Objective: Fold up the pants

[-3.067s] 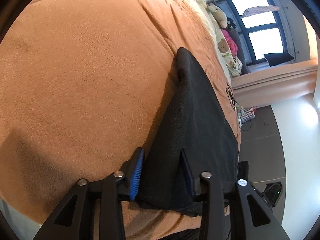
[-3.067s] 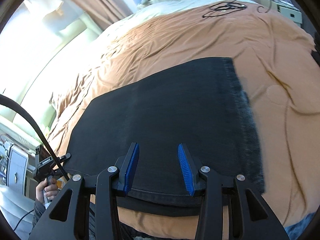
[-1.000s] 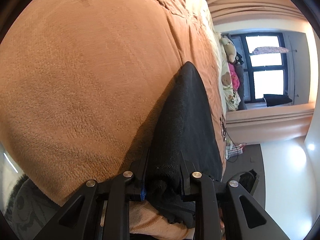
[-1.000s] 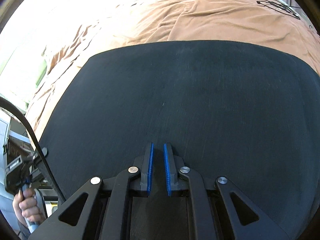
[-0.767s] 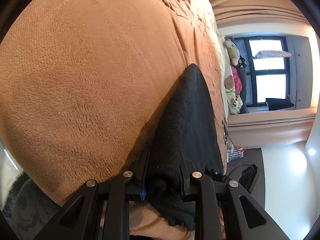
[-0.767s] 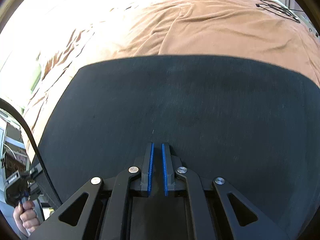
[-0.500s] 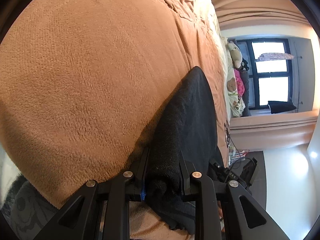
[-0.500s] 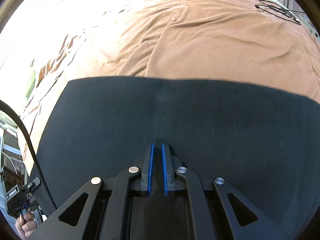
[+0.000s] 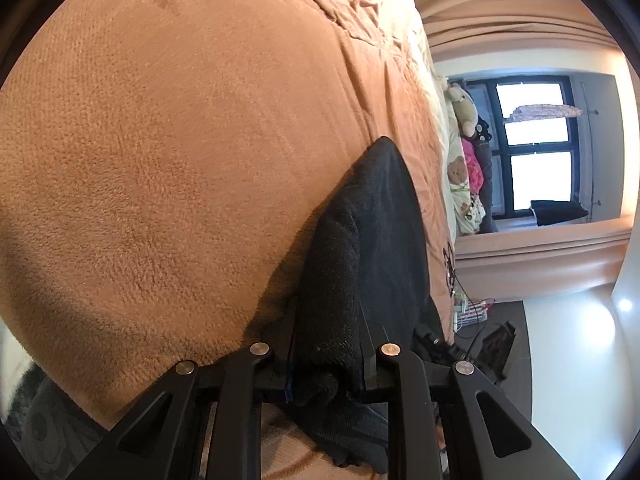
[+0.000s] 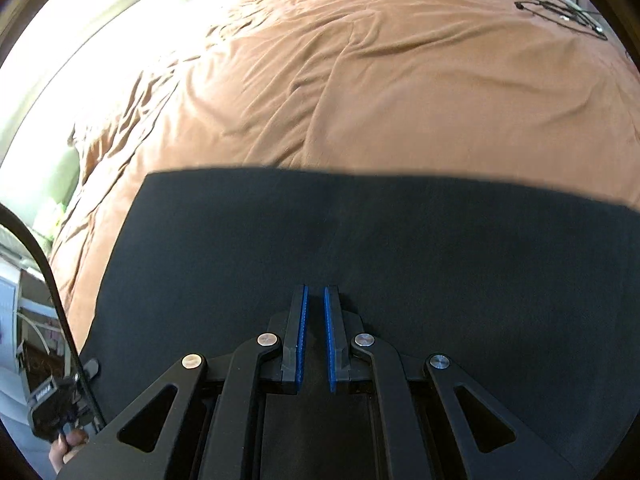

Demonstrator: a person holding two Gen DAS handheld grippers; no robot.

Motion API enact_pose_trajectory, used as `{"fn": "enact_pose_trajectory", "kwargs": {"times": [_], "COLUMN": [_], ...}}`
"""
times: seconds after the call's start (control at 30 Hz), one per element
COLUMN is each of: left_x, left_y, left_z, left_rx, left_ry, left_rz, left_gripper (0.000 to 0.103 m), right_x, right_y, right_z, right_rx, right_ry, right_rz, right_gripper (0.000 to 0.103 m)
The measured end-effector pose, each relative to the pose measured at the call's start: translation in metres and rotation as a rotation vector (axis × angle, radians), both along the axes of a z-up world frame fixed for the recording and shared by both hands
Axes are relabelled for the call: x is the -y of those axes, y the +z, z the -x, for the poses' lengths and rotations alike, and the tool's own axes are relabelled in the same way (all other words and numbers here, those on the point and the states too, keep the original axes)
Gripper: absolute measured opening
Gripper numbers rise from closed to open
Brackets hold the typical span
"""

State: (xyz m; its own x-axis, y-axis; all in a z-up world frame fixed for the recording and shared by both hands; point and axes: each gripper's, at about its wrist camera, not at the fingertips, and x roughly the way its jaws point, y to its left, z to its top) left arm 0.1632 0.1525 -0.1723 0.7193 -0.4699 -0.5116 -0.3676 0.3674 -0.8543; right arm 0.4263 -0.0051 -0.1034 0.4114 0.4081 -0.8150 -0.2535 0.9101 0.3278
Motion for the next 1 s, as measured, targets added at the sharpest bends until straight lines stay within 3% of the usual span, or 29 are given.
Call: {"fn": "enact_pose_trajectory", "kwargs": {"times": [0.4, 0.73, 1.0], "left_x": [0.011, 0.045, 0.081], "left_y": [0.044, 0.096, 0.129], "left_z": [-0.008, -0.023, -0.030], "left_rx": [0.125, 0.248, 0.312], "left_ry": [-0.042, -0.133, -0.209], "left_rz": [-0.019, -0.070, -0.106], "left_gripper": [0.019, 0.019, 0.019], "right_x": [0.005, 0.024, 0.046], "right_y": [-0.006, -0.022, -0.022], "right_z": [0.060, 0.122, 0.135], "right_rx": [-0.024, -0.065, -0.056], "right_ry": [0.032, 0.033, 0.030], "right_rz": [-0.059, -0.182, -0.233], "right_gripper": [0.003, 0.003, 0.003]}}
